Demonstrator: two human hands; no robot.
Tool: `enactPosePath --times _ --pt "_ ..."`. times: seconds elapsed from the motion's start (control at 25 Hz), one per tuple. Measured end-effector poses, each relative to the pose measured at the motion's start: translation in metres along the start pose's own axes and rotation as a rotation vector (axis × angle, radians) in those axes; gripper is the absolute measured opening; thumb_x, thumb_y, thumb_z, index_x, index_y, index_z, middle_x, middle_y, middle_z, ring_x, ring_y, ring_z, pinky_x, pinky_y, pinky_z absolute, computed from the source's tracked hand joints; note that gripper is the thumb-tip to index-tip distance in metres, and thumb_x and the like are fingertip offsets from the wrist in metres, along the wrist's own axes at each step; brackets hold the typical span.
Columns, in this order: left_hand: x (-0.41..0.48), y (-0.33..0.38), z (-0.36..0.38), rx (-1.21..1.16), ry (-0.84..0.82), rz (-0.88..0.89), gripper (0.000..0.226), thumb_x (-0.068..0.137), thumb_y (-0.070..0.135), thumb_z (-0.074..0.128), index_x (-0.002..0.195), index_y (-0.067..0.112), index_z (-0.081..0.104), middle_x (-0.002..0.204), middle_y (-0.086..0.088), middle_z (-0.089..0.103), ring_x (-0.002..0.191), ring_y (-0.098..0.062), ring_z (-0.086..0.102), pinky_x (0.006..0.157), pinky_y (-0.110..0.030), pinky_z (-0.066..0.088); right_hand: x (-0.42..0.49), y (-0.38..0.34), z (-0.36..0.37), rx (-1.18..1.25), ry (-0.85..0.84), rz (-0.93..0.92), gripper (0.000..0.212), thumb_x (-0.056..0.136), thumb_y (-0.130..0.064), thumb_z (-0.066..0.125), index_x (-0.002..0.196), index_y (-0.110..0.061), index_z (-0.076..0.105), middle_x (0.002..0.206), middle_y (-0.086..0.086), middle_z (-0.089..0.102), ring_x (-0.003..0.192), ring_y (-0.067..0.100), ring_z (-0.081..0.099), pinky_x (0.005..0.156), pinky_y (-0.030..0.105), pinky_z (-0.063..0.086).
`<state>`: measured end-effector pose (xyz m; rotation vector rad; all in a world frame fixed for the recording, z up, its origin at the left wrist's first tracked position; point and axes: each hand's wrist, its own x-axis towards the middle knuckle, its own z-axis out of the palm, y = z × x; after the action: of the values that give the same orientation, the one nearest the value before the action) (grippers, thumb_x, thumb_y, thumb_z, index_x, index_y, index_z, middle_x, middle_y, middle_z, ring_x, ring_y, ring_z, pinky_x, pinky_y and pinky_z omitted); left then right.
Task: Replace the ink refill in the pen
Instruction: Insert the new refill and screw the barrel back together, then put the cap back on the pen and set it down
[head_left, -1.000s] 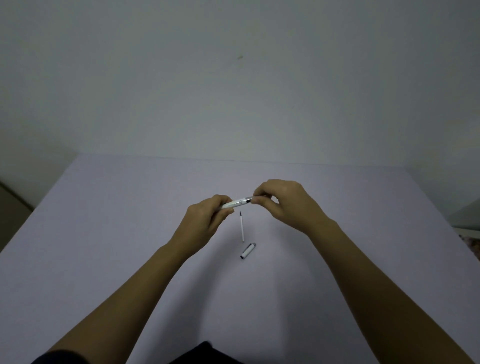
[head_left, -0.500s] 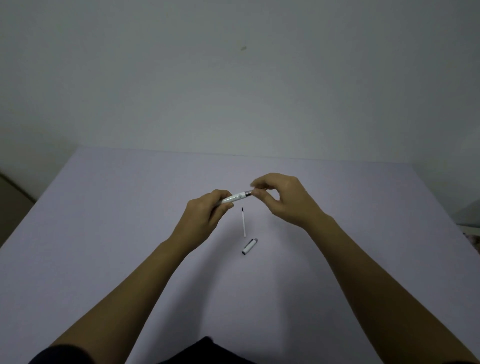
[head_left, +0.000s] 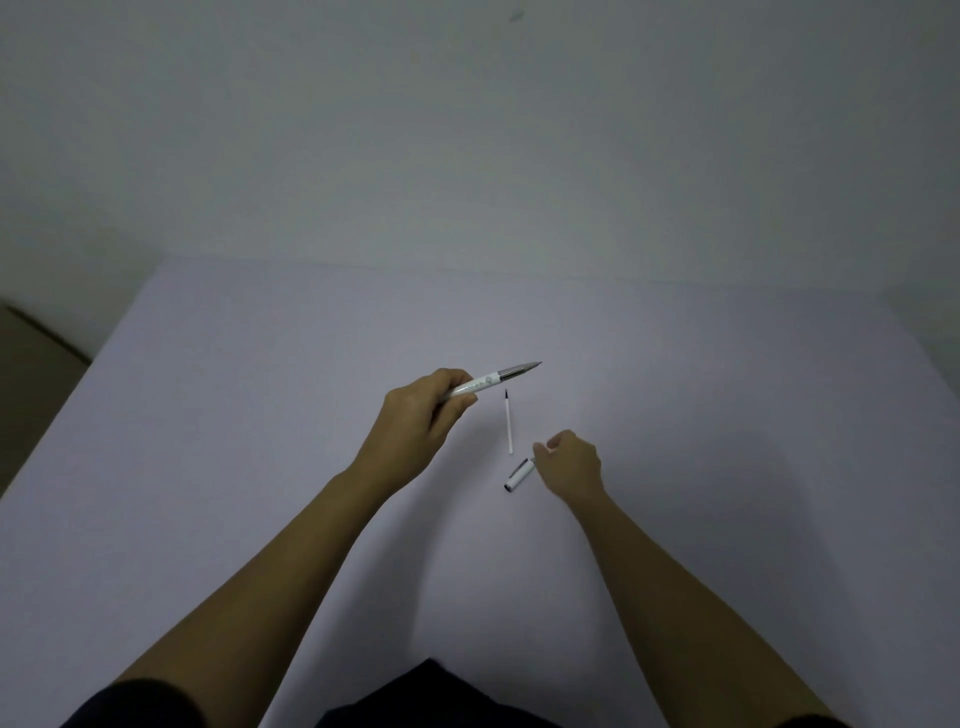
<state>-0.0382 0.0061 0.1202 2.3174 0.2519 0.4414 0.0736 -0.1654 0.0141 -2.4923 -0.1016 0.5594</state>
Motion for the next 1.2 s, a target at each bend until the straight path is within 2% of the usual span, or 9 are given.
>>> enactPosePath --times 0.12,0.36,0.44,0.56,0.64,0.72,0.88,1.0,1.2 --pt "0.003 -0.006 0.005 0.007 -0.022 -0.016 0.014 0.092 0.021 0.056 0.103 0.013 0.061 0.061 0.017 0.046 0.061 0.004 0.050 0.056 -0.005 0.036 0.001 0.002 0.021 -0.013 -0.029 0.075 0.040 0.086 -0.030 0.062 0.107 0.004 0.056 0.112 0.022 0.065 0.106 0.035 0.060 0.083 0.033 0.047" --pt "0.007 -0.011 0.010 0.006 -0.049 -0.030 0.016 0.093 0.022 0.056 0.103 0.012 0.061 0.062 0.018 0.046 0.060 0.005 0.050 0.055 -0.005 0.036 0.004 -0.001 0.032 0.104 -0.002 0.143 0.021 0.079 -0.015 0.067 0.092 0.002 0.066 0.093 0.018 0.070 0.091 0.033 0.065 0.068 0.026 0.044" --pt "0.008 -0.011 0.010 0.001 -0.051 -0.029 0.015 0.092 0.021 0.056 0.103 0.011 0.061 0.062 0.018 0.046 0.059 0.005 0.049 0.055 -0.005 0.036 0.007 0.000 0.027 0.160 -0.037 0.190 0.019 0.079 -0.019 0.066 0.086 -0.002 0.072 0.080 0.013 0.068 0.081 0.029 0.064 0.064 0.023 0.039" --pt "0.006 -0.012 0.008 0.005 -0.051 -0.039 0.015 0.092 0.021 0.056 0.103 0.012 0.061 0.062 0.017 0.047 0.060 0.004 0.050 0.055 -0.005 0.036 0.010 -0.005 0.012 0.316 -0.039 0.221 0.020 0.078 -0.024 0.066 0.086 -0.007 0.074 0.081 0.011 0.070 0.072 0.019 0.059 0.062 0.022 0.040" --pt "0.004 -0.015 0.005 0.011 -0.044 -0.051 0.016 0.092 0.021 0.056 0.104 0.011 0.061 0.062 0.016 0.047 0.059 0.003 0.051 0.054 -0.005 0.035 0.013 -0.016 -0.008 0.456 0.006 0.200 0.023 0.076 -0.024 0.068 0.091 -0.007 0.072 0.080 0.008 0.069 0.073 0.019 0.062 0.064 0.025 0.050" --pt "0.001 -0.015 0.003 0.015 -0.038 -0.049 0.016 0.092 0.021 0.056 0.104 0.011 0.061 0.062 0.016 0.048 0.059 0.003 0.051 0.054 -0.004 0.035 0.013 -0.030 -0.035 0.668 0.029 0.156 0.021 0.075 -0.020 0.070 0.091 -0.007 0.069 0.081 0.009 0.069 0.075 0.019 0.065 0.076 0.031 0.057" --pt "-0.006 -0.013 0.000 -0.005 -0.016 -0.056 0.015 0.092 0.021 0.055 0.103 0.012 0.062 0.063 0.016 0.050 0.059 0.004 0.051 0.054 -0.006 0.037 -0.002 -0.058 -0.082 1.027 -0.029 0.003 0.017 0.080 -0.014 0.070 0.093 -0.007 0.061 0.082 0.005 0.069 0.068 0.005 0.068 0.061 0.014 0.055" --pt "-0.011 -0.008 0.000 -0.026 0.010 -0.055 0.015 0.092 0.020 0.055 0.103 0.012 0.062 0.063 0.015 0.051 0.059 0.002 0.051 0.054 -0.007 0.038 -0.021 -0.072 -0.096 1.148 -0.095 -0.067 0.011 0.085 -0.010 0.064 0.094 -0.007 0.059 0.082 0.004 0.068 0.069 0.003 0.069 0.062 0.011 0.055" --pt "-0.014 -0.002 -0.008 -0.016 0.041 -0.047 0.014 0.092 0.020 0.055 0.103 0.012 0.062 0.062 0.013 0.050 0.061 0.002 0.051 0.054 -0.006 0.037 -0.038 -0.080 -0.097 1.202 -0.144 -0.096 0.018 0.089 -0.010 0.060 0.104 -0.003 0.056 0.086 0.005 0.067 0.075 0.005 0.067 0.064 0.011 0.055"
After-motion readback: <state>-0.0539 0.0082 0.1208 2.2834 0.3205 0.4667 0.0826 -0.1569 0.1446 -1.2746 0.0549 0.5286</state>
